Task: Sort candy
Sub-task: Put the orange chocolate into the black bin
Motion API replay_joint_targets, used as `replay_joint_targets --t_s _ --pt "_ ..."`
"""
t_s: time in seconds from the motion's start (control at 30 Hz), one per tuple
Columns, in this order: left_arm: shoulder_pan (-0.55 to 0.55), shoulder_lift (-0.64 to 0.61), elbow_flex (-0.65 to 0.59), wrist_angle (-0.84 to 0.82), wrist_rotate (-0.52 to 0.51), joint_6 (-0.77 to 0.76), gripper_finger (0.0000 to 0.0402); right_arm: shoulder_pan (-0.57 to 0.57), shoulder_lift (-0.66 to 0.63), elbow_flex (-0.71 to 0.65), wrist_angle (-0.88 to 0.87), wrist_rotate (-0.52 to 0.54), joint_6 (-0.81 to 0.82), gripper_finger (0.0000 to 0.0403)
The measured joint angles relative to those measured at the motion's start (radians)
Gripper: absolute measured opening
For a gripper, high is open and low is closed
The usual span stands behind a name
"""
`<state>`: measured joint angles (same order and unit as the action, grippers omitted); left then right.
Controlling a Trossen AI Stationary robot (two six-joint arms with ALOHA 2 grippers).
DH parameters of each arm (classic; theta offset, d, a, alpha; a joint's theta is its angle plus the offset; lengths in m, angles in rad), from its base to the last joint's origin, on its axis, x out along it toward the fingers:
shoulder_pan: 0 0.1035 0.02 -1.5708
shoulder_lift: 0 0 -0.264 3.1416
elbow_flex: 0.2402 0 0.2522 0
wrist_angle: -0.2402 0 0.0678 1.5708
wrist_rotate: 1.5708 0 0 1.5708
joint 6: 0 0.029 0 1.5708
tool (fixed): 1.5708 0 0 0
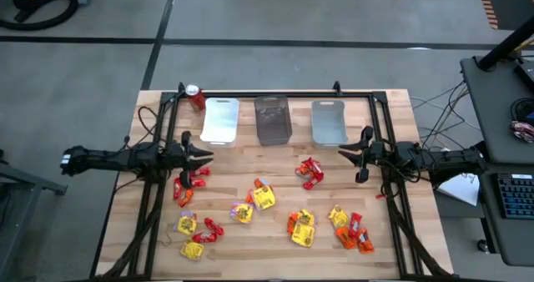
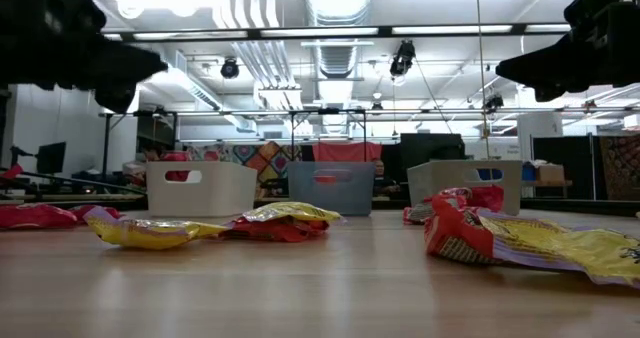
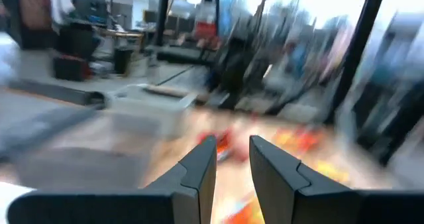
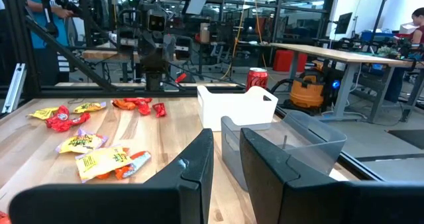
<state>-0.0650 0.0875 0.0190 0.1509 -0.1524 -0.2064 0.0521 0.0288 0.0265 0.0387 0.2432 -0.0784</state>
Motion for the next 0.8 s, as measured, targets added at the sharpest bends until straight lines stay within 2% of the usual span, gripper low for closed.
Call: replay_joint_targets --t_s 0.07,0.17,0.2,0.3,0.4,0.5,0.63,0.73,0.8 --pt "0.000 0.000 0.000 0.082 0.005 -0.133 0.0076 0.000 0.000 0.000 0.002 -0.007 0.067 0.0068" --pt "0.000 0.000 0.000 0.157 0.004 -0.174 0.0076 0.002 0.000 0.000 0.004 -0.080 0.524 0.0068" --pt "0.000 0.000 0.000 0.174 0.004 -0.176 0.0076 0.002 0.001 0.000 0.012 -0.067 0.579 0.0068" --pt "0.000 0.000 0.000 0.213 0.004 -0.162 0.0076 0.000 -0.002 0.000 0.062 0.021 0.612 0.0068" --pt "0.000 0.000 0.000 0.212 -0.035 -0.089 0.0076 0.000 0.008 0.000 0.094 -0.002 0.667 0.0068" --pt "0.000 0.015 0.000 0.208 -0.141 -0.076 0.0076 0.000 0.046 0.000 0.075 -0.052 0.728 0.0068" --pt "0.000 0.066 0.000 0.207 -0.294 -0.106 0.0076 0.000 0.146 0.000 0.057 -0.025 0.822 0.0068" --pt "0.000 0.116 0.000 0.214 -0.302 -0.173 0.0076 0.000 0.233 0.018 0.029 -0.014 0.849 0.0068" --pt "0.000 0.148 0.000 0.223 -0.264 -0.206 0.0076 0.000 0.292 0.060 -0.004 -0.005 0.849 0.0068"
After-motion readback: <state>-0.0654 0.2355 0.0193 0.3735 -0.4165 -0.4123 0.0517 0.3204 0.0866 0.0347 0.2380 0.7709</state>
